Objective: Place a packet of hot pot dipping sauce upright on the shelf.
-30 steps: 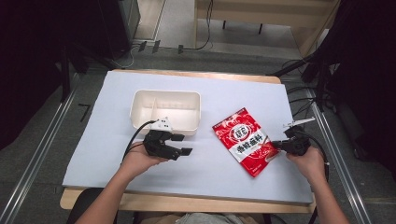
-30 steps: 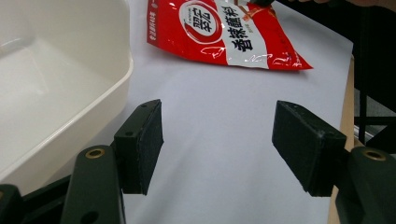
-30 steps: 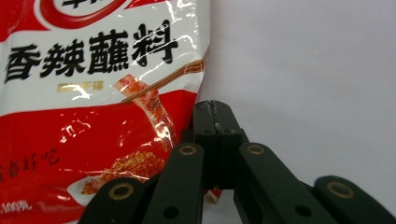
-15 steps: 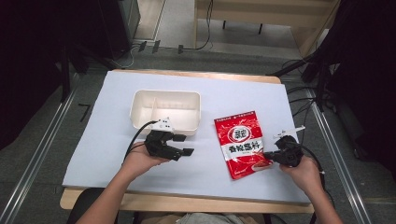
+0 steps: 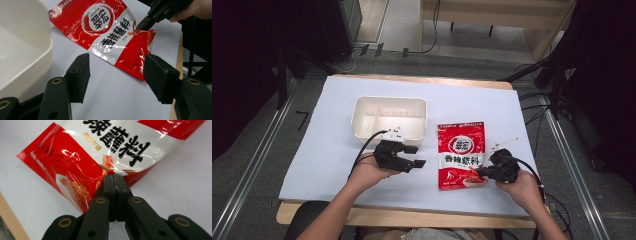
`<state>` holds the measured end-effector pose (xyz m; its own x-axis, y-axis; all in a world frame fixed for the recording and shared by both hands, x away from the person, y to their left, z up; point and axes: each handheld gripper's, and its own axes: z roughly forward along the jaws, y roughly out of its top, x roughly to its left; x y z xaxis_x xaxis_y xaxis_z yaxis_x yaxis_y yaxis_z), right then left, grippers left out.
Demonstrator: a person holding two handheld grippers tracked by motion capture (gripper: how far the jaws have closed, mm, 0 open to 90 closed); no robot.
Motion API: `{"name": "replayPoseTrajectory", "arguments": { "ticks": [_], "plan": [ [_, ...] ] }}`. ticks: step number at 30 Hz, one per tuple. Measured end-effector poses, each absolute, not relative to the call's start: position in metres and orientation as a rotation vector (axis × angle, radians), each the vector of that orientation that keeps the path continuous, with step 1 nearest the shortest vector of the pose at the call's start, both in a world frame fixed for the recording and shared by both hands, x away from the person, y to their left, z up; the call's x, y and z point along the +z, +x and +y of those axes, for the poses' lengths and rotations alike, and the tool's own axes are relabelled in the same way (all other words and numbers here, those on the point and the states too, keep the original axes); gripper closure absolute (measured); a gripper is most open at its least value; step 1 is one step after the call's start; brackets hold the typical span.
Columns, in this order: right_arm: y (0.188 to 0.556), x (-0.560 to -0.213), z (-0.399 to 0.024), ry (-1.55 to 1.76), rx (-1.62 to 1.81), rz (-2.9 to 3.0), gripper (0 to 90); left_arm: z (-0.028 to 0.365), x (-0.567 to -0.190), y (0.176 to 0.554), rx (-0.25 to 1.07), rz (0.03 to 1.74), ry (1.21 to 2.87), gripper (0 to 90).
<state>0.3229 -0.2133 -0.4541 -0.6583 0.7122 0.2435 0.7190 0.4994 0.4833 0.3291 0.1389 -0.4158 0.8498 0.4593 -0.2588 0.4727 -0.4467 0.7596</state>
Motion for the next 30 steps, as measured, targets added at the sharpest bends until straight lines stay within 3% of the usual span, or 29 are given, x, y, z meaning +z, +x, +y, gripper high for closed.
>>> {"name": "replayPoseTrajectory", "arguments": {
  "ticks": [5, 10, 13, 25, 30],
  "plan": [
    [0.326, -0.454, -0.215, -1.279, -0.9, -2.708, 90.0, 0.124, -0.418, 0.327, -0.024, 0.677, 2.108, 51.6],
    [0.327, -0.445, -0.226, -1.335, -0.953, -2.731, 87.1, 0.113, -0.421, 0.324, -0.05, 0.701, 2.105, 79.9],
    [0.328, -0.442, -0.23, -1.368, -0.987, -2.72, 81.3, 0.103, -0.424, 0.323, -0.056, 0.694, 2.106, 86.9],
    [0.335, -0.44, -0.237, -1.436, -1.118, -2.68, 59.3, 0.075, -0.445, 0.32, -0.075, 0.742, 2.128, 88.7],
    [0.338, -0.44, -0.238, -1.469, -1.146, -2.648, 55.9, 0.065, -0.454, 0.317, -0.05, 0.729, 2.163, 88.7]
  ]
}}
